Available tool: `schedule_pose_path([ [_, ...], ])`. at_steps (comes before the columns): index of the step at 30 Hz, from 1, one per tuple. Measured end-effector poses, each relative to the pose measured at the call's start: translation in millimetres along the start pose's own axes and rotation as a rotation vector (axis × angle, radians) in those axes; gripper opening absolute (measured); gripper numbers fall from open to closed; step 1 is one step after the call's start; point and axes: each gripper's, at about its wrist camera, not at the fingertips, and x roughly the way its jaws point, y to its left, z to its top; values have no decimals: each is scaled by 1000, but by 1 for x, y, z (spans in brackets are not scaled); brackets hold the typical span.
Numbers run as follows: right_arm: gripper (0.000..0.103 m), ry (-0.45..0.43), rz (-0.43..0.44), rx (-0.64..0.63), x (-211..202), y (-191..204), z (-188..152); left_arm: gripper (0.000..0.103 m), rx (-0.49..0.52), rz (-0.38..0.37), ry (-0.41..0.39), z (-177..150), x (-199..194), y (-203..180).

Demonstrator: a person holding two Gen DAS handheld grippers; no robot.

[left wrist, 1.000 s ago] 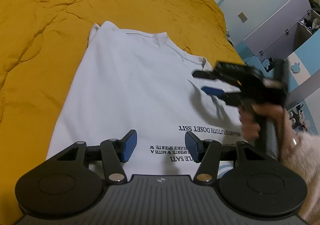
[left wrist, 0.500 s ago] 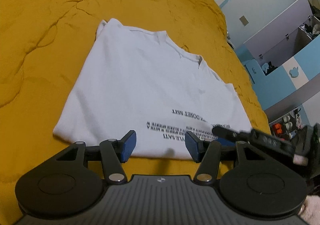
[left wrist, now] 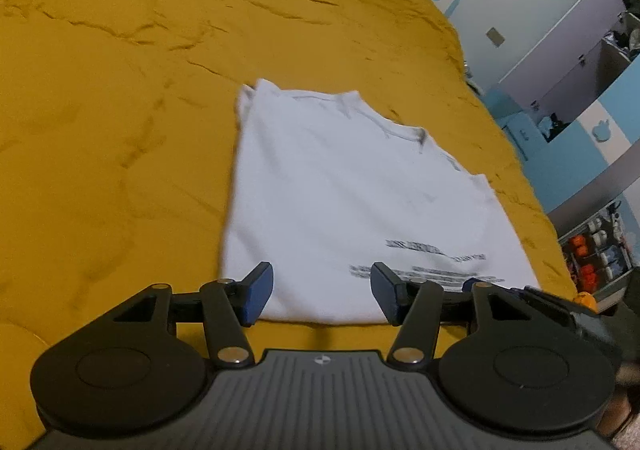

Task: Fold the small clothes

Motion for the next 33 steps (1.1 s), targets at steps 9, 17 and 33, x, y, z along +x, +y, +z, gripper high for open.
schedule_pose_path([
  [9, 58, 48, -10, -465, 51, 101, -14, 66, -79, -29, -7, 51, 12, 48],
  [17, 59, 37, -97, -585, 82, 121, -19, 66, -198, -93, 41, 80, 62, 84],
  [33, 52, -11, -163, -696, 111, 141, -21, 66, -442, -281, 39, 121, 170, 121],
])
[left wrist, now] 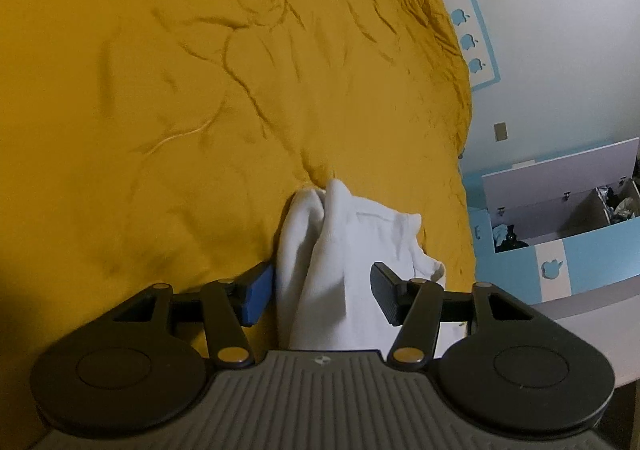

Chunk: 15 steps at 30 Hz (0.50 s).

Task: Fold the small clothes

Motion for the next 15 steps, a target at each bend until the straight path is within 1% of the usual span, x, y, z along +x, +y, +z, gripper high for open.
schedule_pose_path([
  [3, 52, -7, -2, -9, 6, 2, 3, 66, -9, 7, 2, 6, 14, -4],
  [5, 47, -6, 0, -2, 7, 5, 2, 66, 8, 12, 8, 7, 20, -8],
  [7, 32, 9, 14, 6, 9, 7, 4, 66, 32, 21, 8, 7, 23, -13],
  [8, 29, 9, 14, 2, 6, 15, 1, 63, 34, 19, 9, 6, 25, -14],
  [9, 23, 9, 11, -5, 6, 17, 0, 62, 37, 14, 9, 6, 26, -15],
  [10, 17, 8, 4, -11, 7, 17, 0, 56, 37, 23, 6, 5, 27, -15],
  [11, 15, 4, -4, -15, 8, 18, 0, 44, 26, 41, 2, 6, 27, -13],
  [13, 13, -4, -4, -2, 5, 19, -3, 30, 0, 49, 5, 8, 29, -9],
  [14, 12, -6, -1, 11, 4, 18, -3, 25, -13, 43, 6, 8, 29, -7],
  [15, 11, -7, 3, 23, 5, 13, -2, 23, -23, 33, 9, 8, 29, -5],
])
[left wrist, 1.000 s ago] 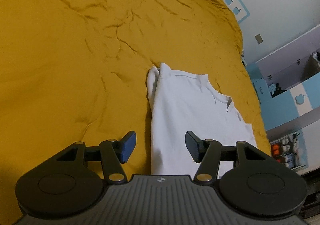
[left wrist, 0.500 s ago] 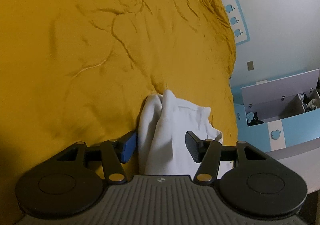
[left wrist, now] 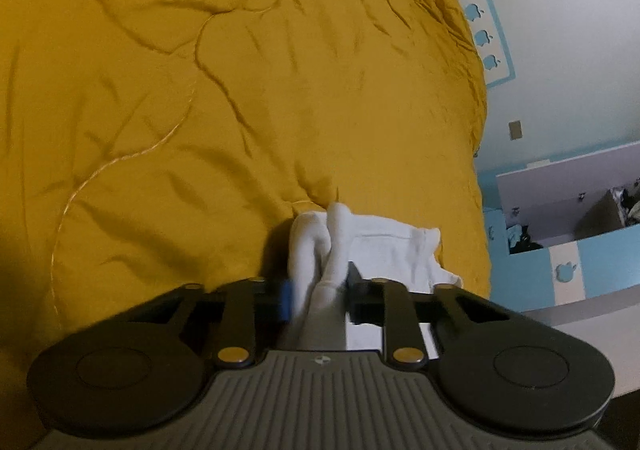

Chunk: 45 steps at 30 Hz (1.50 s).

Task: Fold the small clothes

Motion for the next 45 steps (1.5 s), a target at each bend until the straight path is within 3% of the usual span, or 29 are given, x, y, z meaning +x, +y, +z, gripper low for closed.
schedule_pose_path([
  [6, 7, -7, 47, 143, -8, -24, 2, 20, -24, -4, -20, -2, -4, -5],
  [10, 6, -20, 18, 220, -25, -36, -1, 20, -33, 8, -39, -1, -8, -16],
  [19, 5, -93, -66, 439, -82, -88, -35, 19, 5, 49, -100, -16, -2, -91],
  [24, 4, -120, -114, 609, -120, -127, -68, 19, 118, 67, -88, -37, 29, -157],
  [28, 0, -155, -160, 719, -148, -155, -103, 18, 211, 156, -106, -60, 62, -207],
  [32, 0, -157, -247, 757, -163, -170, -138, 18, 256, 141, -67, -87, 103, -241],
  [39, 0, -156, -332, 931, -197, -198, -205, 18, 313, 116, 7, -131, 165, -283],
  [45, 0, -136, -383, 1030, -203, -227, -241, 18, 381, 129, 56, -161, 210, -311],
])
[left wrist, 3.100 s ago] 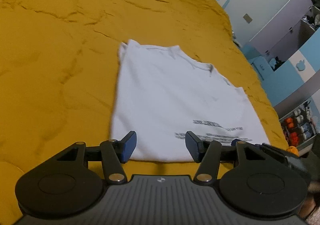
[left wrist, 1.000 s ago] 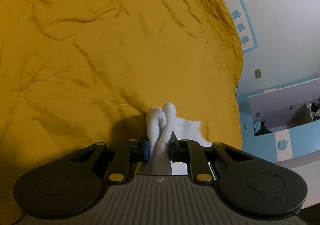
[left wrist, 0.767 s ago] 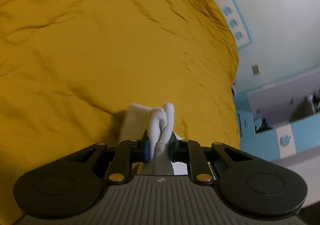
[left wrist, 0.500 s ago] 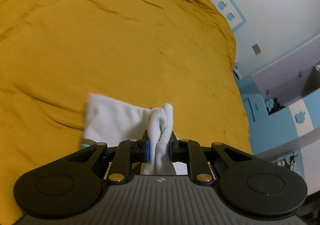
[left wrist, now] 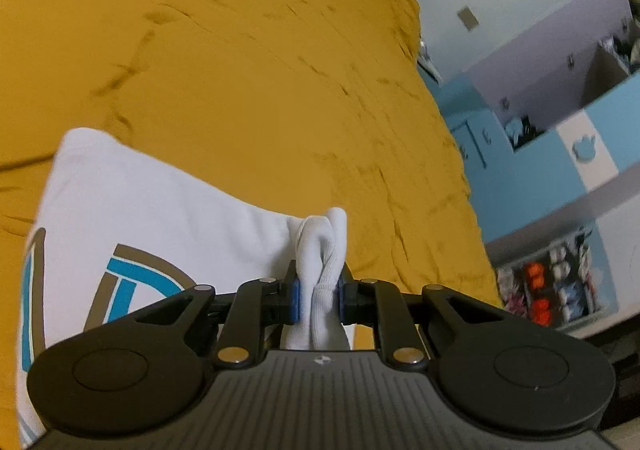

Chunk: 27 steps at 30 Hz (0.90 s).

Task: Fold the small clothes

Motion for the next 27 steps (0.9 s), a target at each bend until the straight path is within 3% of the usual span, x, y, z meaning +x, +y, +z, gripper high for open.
schedule_pose_path([
  [6, 0, 26, -13, 93, 5, -30, -8, 18, 36, 35, 41, -21, 24, -14],
  [17, 0, 58, -33, 170, 22, -43, -17, 19, 83, 88, 77, -30, 44, -27],
  [20, 0, 81, -32, 224, 22, -50, -26, 39, 43, 44, 106, -25, 51, -28],
  [23, 3, 88, -40, 240, 19, -55, -32, 42, 41, -29, 106, -18, 43, -38],
  [27, 9, 94, -5, 315, 3, -68, -28, 48, 213, -80, 71, -20, 0, -57],
])
